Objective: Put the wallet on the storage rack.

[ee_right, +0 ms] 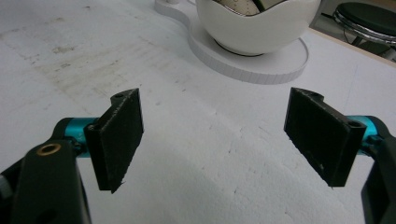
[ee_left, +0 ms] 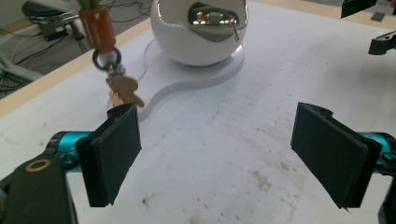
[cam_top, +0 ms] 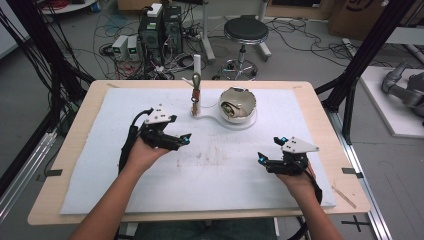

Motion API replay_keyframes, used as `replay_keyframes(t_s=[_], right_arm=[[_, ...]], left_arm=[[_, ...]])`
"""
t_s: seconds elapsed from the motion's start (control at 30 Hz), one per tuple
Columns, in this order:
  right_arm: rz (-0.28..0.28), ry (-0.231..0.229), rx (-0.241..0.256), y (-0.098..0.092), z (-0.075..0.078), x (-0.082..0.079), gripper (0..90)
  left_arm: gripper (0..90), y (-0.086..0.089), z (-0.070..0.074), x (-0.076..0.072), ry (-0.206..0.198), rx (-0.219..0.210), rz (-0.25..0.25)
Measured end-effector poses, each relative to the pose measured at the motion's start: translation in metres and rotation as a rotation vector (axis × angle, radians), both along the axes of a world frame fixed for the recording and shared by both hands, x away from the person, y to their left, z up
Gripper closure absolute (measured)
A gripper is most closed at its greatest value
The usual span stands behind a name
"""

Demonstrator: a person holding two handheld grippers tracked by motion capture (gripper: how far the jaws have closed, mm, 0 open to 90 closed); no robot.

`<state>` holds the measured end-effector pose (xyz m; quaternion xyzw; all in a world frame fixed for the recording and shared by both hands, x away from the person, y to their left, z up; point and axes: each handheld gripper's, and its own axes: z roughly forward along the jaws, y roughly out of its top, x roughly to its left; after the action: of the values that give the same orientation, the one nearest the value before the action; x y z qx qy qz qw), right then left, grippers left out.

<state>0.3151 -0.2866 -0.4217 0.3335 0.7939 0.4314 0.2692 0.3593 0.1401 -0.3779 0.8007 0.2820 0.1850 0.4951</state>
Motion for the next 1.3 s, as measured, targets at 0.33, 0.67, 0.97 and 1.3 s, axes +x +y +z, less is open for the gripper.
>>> replay_keyframes(t_s=[0.33, 0.67, 0.97, 1.3], right_arm=[[0.004, -0.008, 0.008, 0.001, 0.001, 0.001, 20.2], [-0.007, -0.022, 0.011, -0.002, 0.0, 0.003, 20.2], [-0.032, -0.027, 0.023, -0.008, -0.001, 0.006, 20.2], [-0.002, -0.018, 0.0, -0.005, -0.004, 0.008, 20.2]], left_arm=[[15.9, 0.035, -0.013, -0.022, -0.005, -0.017, 0.057], [15.9, 0.073, -0.018, -0.044, -0.024, -0.057, 0.118], [15.9, 0.098, -0.032, -0.055, -0.012, -0.086, 0.162], [15.9, 0.094, -0.038, -0.051, -0.006, -0.062, 0.147]])
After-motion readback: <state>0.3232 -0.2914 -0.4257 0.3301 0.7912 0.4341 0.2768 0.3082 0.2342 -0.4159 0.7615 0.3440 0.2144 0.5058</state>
